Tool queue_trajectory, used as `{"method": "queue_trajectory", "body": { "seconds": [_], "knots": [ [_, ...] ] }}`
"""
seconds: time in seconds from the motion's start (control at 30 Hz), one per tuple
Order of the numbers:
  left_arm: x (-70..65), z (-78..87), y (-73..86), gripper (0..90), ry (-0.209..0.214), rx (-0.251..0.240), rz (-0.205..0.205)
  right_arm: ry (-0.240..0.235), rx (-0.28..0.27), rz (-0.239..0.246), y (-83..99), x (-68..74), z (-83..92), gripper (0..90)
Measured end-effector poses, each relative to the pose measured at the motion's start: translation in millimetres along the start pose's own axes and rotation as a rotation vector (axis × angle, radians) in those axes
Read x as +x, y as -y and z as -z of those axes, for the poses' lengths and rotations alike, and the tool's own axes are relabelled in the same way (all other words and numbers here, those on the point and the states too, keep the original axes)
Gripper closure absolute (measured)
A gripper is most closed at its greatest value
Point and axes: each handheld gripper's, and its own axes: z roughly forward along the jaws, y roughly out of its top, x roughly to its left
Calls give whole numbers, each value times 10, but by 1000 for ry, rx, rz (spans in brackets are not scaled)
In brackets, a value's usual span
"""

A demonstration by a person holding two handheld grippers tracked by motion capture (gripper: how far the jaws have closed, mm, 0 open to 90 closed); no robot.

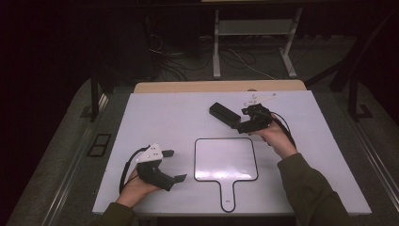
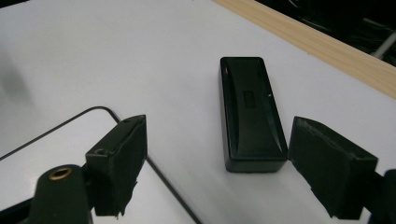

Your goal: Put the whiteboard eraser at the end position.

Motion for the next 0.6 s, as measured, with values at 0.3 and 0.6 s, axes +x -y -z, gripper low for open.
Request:
{"method": "queue_trajectory", "body": {
  "seconds": [0.3,0.6],
  "knots": [
    [-26,0,3,0,5,0,-4,-25,-44,-32,215,111,226,184],
    [-34,12,12,0,5,-2,0,-62,-79,-61,509,197,476,183]
  ]
}}
